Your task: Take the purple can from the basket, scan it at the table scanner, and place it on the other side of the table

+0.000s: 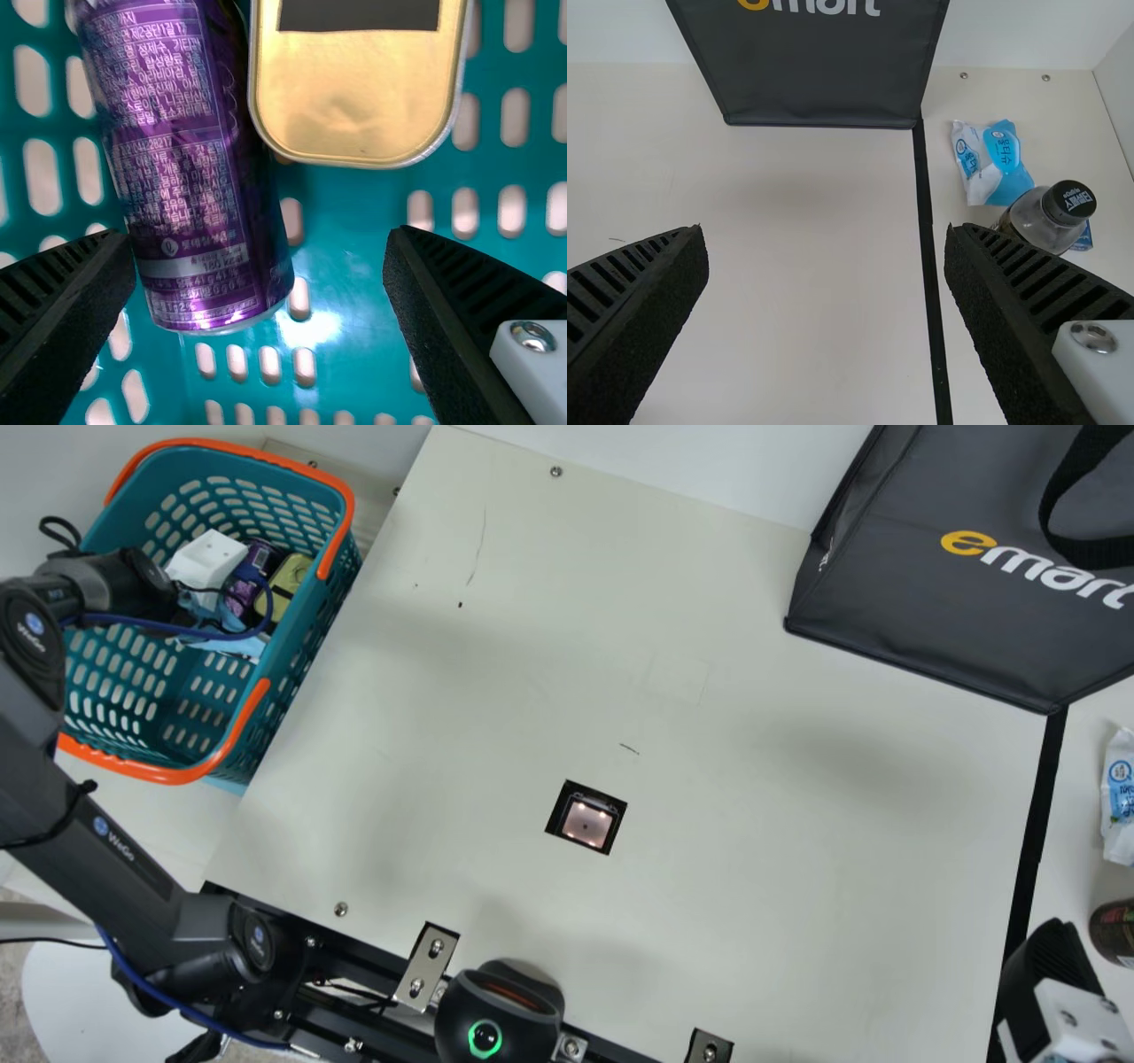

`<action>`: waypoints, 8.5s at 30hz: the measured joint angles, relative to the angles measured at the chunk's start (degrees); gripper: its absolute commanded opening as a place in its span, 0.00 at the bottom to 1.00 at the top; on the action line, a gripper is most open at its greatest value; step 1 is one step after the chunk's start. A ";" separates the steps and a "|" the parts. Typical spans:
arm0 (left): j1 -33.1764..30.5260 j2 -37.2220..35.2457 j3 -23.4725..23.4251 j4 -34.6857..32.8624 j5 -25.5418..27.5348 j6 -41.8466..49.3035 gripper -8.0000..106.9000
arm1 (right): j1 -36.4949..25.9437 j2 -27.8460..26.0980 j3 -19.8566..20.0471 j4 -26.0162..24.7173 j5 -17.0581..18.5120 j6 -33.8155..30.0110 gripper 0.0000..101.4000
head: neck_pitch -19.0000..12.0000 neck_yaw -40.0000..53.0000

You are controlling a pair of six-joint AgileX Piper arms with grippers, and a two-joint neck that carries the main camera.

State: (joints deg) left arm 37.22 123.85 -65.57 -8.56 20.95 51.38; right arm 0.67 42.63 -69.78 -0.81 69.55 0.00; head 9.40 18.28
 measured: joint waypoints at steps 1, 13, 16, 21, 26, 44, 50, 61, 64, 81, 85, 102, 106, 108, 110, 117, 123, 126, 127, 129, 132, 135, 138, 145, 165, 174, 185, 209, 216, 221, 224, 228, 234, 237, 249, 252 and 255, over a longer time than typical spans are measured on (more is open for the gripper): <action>0.00 0.11 0.02 -0.32 0.36 0.00 0.85 | 0.00 0.00 0.00 0.00 0.00 0.00 0.94 | -0.09 0.00; 0.22 0.47 -0.56 -1.55 1.91 -3.29 0.85 | 0.00 0.00 0.00 0.00 -0.02 0.00 0.94 | 0.00 0.00; 0.31 0.88 -0.85 -1.98 1.15 -4.86 0.85 | 0.00 0.00 0.00 0.00 -0.02 0.00 0.94 | 0.00 0.00; 0.44 1.76 -1.22 -1.58 -0.22 -7.76 0.85 | 0.00 0.00 0.00 0.00 -0.02 0.00 0.94 | -0.09 0.00; 0.32 2.85 -1.91 -0.42 -0.47 -11.55 0.85 | 0.00 0.00 0.00 0.00 -0.02 0.00 0.94 | 0.00 0.00; -1.01 4.12 -6.57 5.10 6.76 -23.47 0.04 | 0.00 0.00 0.00 0.00 -0.02 0.00 0.94 | -0.09 0.00; -0.76 1.77 -5.01 5.62 9.31 -23.75 0.00 | 0.00 0.00 0.00 0.00 0.03 0.00 0.94 | -0.09 -0.09; 1.54 -3.59 1.40 6.00 11.92 -22.19 0.00 | 0.00 0.00 0.00 0.00 0.03 0.00 0.94 | -0.09 0.00; 2.23 -4.85 3.29 6.46 12.59 -21.73 0.00 | 0.00 0.00 0.00 0.00 0.03 0.00 0.94 | 0.00 0.00; 3.85 -4.31 8.83 12.22 13.61 -23.35 0.09 | 0.00 0.00 0.00 0.00 0.03 0.00 0.94 | -0.09 0.00; 3.85 -3.28 9.19 13.61 12.87 -24.18 0.20 | 0.00 0.00 0.00 0.00 0.03 0.00 0.94 | 0.00 -0.09; 2.98 0.33 4.43 16.27 15.65 -28.49 0.70 | 0.00 0.00 0.00 0.00 0.01 0.00 0.94 | 0.00 0.00; 2.86 1.14 2.38 15.84 17.22 -28.80 0.81 | 0.00 0.00 0.00 0.00 0.01 0.00 0.94 | 0.00 0.00; 2.75 1.38 1.59 15.62 17.82 -28.90 0.85 | 0.00 0.00 0.00 0.00 0.01 0.00 0.94 | -0.09 0.00; 2.75 1.65 0.72 15.36 18.38 -28.90 0.85 | 0.00 0.00 0.00 0.00 0.01 0.00 0.94 | -0.09 0.00; 2.32 2.39 -2.02 13.42 19.79 -28.56 0.85 | 0.00 0.00 0.00 0.00 0.01 0.00 0.94 | -0.09 0.00; 1.30 2.99 -4.49 11.71 20.54 -28.45 0.85 | 0.00 0.00 0.00 0.00 0.01 0.00 0.94 | -0.09 0.00; 0.61 3.42 -5.70 11.04 20.85 -28.45 0.85 | 0.00 0.00 0.00 0.00 0.01 0.00 0.94 | 0.00 -0.09; 0.49 3.67 -6.03 10.91 21.09 -28.45 0.85 | 0.00 0.00 0.00 0.00 0.01 0.00 0.94 | 0.00 0.00; 0.09 4.05 -6.91 10.67 21.26 -28.72 0.85 | 0.00 0.00 0.00 0.00 0.08 0.00 0.94 | 0.00 0.00; -0.43 4.83 -8.21 10.67 21.26 -29.04 0.85 | 0.00 0.00 0.00 0.00 0.13 0.00 0.94 | -0.09 0.00; -0.69 5.50 -9.55 10.81 21.73 -29.34 0.85 | 0.00 0.00 0.00 0.00 0.13 0.00 0.94 | -0.09 0.00; -0.89 6.23 -10.53 10.81 21.96 -29.57 0.68 | 0.00 0.00 0.00 0.00 0.13 0.00 0.94 | -0.09 0.00; -0.98 6.74 -11.25 10.90 21.77 -29.30 0.27 | 0.00 0.00 0.00 0.00 0.13 0.00 0.94 | 0.00 0.00; 1.98 -5.75 -5.00 2.01 20.55 -18.85 0.00 | 0.00 0.00 0.00 0.00 0.13 0.00 0.94 | 0.00 0.00; 2.85 -15.52 -2.93 -6.51 19.72 -11.47 0.00 | 0.00 0.00 0.00 0.00 0.04 0.00 0.94 | -0.09 0.00; 2.68 -24.96 -5.22 -16.23 19.18 -7.87 0.00 | 0.00 0.00 0.00 0.00 0.04 0.00 0.94 | -0.09 0.00; -7.91 -39.41 -5.23 -24.61 11.38 -15.27 0.00 | 0.00 0.00 0.00 0.00 0.04 0.00 0.94 | 0.00 0.00; -14.71 -43.29 -2.25 -22.49 7.85 -19.56 0.00 | 0.00 0.00 0.00 0.00 0.16 0.00 0.94 | -0.09 0.00; -20.18 -45.30 0.19 -20.07 4.46 -23.35 0.00 | 0.00 0.00 0.00 0.00 0.16 0.00 0.94 | 0.00 0.00; -23.26 -45.90 1.74 -18.60 2.16 -25.85 0.00 | 0.00 0.00 0.00 0.00 0.16 0.00 0.94 | -0.09 0.00; -27.13 -46.36 4.17 -16.44 -1.21 -28.97 0.00 | 0.00 0.00 0.00 0.00 0.16 0.00 0.94 | -0.09 0.00; -32.27 -46.73 8.06 -14.47 -7.10 -32.57 0.00 | 0.00 0.00 0.00 0.00 0.16 0.00 0.94 | 0.00 0.00; -34.52 -46.99 10.36 -14.47 -10.24 -33.07 0.00 | 0.00 0.00 0.00 0.00 0.16 0.00 0.94 | -0.09 0.00; -41.04 -48.74 19.56 -13.92 -20.17 -34.10 0.00 | 0.00 0.00 0.00 0.00 0.16 0.00 0.94 | 0.00 0.00; -42.34 -49.29 21.91 -12.71 -22.09 -35.31 0.00 | 0.00 0.00 0.00 0.00 0.10 0.00 0.94 | -0.09 0.00; -43.53 -49.41 24.50 -11.11 -23.93 -37.00 0.00 | 0.00 0.00 0.00 0.00 0.10 0.00 0.94 | 0.00 0.00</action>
State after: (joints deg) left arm -6.32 74.44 -41.07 -19.67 -2.97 14.38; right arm 0.67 42.63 -69.78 -0.81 69.65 0.00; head 9.40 18.28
